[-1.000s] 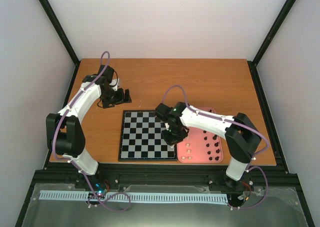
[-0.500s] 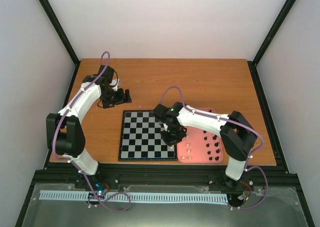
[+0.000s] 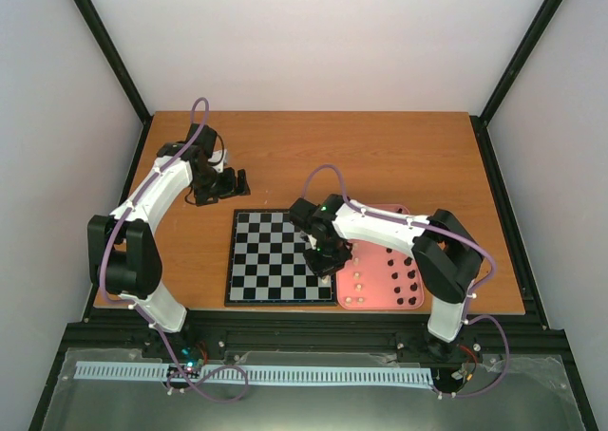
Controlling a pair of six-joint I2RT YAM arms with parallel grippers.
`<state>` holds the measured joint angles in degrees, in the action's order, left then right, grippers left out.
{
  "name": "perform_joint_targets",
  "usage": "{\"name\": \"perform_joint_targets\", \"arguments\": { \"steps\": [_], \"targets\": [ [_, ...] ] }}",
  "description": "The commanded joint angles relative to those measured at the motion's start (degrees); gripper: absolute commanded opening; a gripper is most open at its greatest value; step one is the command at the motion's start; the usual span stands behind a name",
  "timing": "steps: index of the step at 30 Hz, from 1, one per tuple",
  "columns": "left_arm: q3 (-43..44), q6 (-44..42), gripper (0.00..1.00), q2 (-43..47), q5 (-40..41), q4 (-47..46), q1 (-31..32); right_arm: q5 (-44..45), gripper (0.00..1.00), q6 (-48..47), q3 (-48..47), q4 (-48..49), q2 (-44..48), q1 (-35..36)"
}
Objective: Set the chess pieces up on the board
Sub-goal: Place the chess piece on the chessboard, then pick up the chess piece from the storage box.
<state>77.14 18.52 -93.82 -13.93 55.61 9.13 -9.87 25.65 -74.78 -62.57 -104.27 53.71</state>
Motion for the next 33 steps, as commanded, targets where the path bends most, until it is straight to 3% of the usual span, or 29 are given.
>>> {"name": "perform_joint_targets", "arguments": {
  "steps": [1, 6, 13, 19, 33],
  "targets": [
    [0.3, 0.7, 1.00, 1.5, -0.3, -0.5, 0.3, 0.5, 0.20, -0.3, -1.5, -0.6, -0.3, 0.6],
    [0.2, 0.7, 1.00, 1.4, -0.3, -0.6, 0.2, 1.1, 0.38, 0.1, -1.3, -1.0, 0.8, 0.6],
    [0.2, 0.6, 1.00, 1.5, -0.1, -0.4, 0.2, 1.2, 0.46, 2.3, -1.6, -4.4, 6.0, 0.6],
    [0.1, 0.7, 1.00, 1.3, -0.3, -0.7, 0.2, -0.9, 0.46, 4.2, 4.3, -5.6, 11.7, 0.9],
    [0.0, 0.8, 1.00, 1.2, -0.2, -0.8, 0.2, -3.4, 0.40, 4.4, 15.9, -0.9, 13.6, 1.5]
  ]
}}
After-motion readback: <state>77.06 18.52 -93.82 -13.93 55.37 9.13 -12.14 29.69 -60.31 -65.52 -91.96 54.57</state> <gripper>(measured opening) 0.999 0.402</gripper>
